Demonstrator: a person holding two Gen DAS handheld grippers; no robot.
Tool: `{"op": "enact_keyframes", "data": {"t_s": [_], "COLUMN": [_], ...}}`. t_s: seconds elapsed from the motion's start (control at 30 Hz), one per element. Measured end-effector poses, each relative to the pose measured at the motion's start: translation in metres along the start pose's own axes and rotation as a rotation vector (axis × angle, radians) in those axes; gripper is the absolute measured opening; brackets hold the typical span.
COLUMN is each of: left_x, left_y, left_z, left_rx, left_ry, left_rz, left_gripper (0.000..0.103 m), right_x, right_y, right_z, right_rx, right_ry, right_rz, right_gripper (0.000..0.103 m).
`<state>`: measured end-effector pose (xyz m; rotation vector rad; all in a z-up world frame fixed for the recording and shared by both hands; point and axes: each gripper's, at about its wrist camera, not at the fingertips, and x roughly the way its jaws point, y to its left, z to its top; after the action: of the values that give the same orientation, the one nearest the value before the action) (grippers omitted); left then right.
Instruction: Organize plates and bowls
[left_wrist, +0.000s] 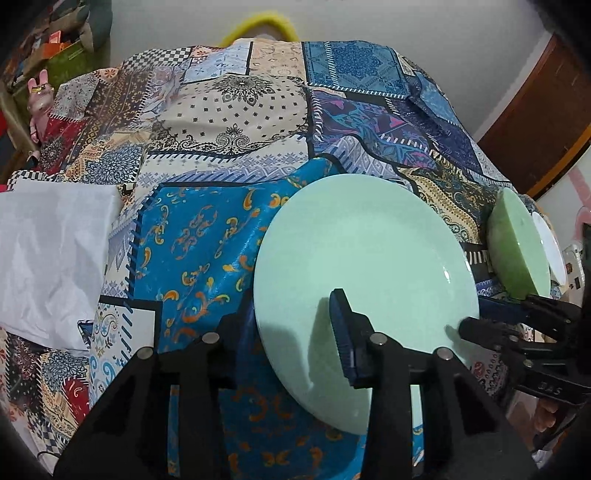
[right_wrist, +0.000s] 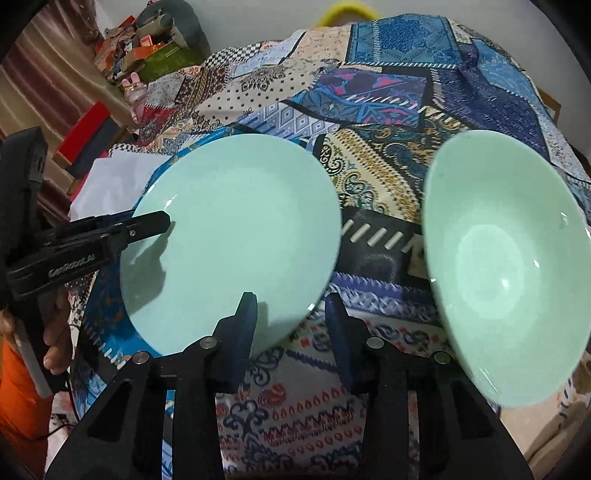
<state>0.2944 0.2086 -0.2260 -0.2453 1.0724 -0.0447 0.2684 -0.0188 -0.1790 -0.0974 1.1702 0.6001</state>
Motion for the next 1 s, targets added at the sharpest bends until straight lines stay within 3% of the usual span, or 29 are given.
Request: {"op": "enact_keyframes", "data": {"t_s": [0.17,0.57,1.0], "left_x": [-0.006,-0.04,-0.031], "left_y": [0.003,0.009,0.008], "left_z": [-0.007,-0.064,-0.062], "left_rx": [-0.012,-0.018,-0.026], "left_ry": [0.015,0.047,0.03], "left_rz": [-0.008,0.011,0.009], "left_gripper": [0.039,0.039,0.039], "right_x": [0.0,-0.008,0.012], "right_y": [0.003,0.024,0.018], "right_z": [-0.001,-0.026,-0.007], "right_rx": [-0.018,-0.108,-0.076], "right_ry": [0.009,0.072,0.071], "right_rz": [0.0,0.073,0.053], "right_gripper": [0.034,0.029,0.025]}}
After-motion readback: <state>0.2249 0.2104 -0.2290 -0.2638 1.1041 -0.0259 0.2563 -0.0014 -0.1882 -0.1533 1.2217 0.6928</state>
